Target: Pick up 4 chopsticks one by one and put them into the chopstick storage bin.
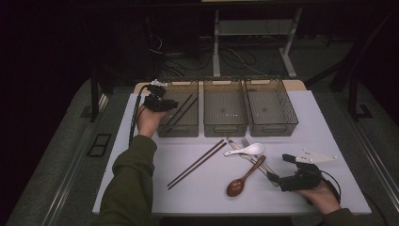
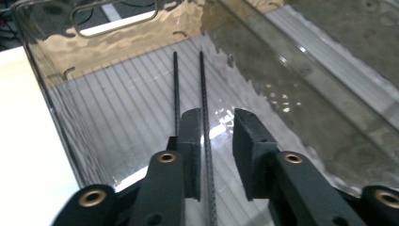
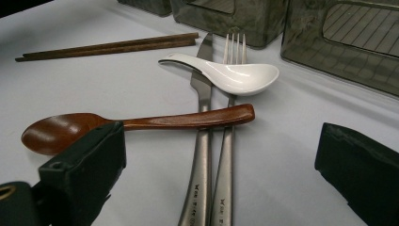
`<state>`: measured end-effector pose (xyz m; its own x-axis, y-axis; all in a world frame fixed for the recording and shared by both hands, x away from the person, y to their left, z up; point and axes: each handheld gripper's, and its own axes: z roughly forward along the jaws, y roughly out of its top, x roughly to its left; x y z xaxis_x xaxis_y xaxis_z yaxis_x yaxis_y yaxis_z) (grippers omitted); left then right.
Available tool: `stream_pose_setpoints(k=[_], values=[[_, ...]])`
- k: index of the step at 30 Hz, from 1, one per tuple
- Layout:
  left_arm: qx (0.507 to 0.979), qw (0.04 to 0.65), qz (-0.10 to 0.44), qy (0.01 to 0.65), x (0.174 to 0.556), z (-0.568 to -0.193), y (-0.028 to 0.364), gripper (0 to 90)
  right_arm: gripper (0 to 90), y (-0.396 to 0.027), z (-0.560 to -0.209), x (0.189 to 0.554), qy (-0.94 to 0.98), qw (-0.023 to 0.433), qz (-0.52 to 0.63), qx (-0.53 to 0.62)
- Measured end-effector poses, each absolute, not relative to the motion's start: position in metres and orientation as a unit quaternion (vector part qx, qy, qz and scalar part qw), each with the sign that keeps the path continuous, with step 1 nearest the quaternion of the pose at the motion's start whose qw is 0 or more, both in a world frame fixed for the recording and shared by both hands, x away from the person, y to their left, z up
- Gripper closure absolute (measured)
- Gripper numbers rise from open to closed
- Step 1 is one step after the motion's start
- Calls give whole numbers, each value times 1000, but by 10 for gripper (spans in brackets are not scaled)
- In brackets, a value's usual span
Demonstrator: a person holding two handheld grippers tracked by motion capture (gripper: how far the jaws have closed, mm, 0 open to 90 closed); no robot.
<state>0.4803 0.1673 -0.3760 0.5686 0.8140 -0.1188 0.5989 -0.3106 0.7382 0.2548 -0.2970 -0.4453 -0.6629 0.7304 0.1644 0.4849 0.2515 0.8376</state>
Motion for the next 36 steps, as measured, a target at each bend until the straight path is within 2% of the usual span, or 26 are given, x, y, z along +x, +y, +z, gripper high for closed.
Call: stream_pose_setpoints(k=[16, 24, 36], values=[[822, 409, 127, 375, 455, -349, 156, 426, 21, -299, -445, 255, 778, 131, 472, 392], [829, 425, 115, 345, 437, -337, 148, 369, 21, -300, -444, 255, 775, 132, 476, 394], [831, 444, 117, 314, 408, -335, 143, 334, 21, -300, -444, 254, 776, 132, 475, 394]])
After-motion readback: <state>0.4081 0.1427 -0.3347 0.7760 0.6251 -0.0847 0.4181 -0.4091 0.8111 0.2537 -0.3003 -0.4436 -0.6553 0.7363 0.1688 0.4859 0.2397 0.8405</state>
